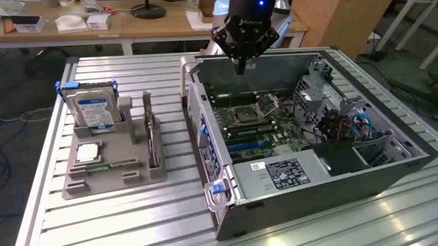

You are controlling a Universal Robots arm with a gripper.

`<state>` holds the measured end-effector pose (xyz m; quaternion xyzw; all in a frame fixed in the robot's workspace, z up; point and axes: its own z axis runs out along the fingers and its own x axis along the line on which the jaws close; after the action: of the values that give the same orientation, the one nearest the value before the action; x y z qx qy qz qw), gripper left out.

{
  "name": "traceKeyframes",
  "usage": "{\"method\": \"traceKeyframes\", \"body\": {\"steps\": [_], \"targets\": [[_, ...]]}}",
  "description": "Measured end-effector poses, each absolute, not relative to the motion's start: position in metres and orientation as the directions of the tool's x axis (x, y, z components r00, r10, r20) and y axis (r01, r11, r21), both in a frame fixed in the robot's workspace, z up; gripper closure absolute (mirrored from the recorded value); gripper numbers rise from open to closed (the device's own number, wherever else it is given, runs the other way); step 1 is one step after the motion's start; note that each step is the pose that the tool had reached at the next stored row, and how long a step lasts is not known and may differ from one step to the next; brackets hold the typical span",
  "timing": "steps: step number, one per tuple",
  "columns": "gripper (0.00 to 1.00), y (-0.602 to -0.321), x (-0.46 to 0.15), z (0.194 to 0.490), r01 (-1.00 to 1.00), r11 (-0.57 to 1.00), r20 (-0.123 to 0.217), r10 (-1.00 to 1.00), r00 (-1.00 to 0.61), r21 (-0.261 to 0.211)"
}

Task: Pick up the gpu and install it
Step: 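Reach for the gpu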

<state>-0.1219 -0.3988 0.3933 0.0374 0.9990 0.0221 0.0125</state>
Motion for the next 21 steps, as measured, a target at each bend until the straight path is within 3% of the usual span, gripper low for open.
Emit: {"method": "traceKeyframes", "body": {"steps": [21], "targets": [[0.90,-0.399,-0.148,0.393,0.074,0.996,-0.023,0.075,-0.997,0.045]]}}
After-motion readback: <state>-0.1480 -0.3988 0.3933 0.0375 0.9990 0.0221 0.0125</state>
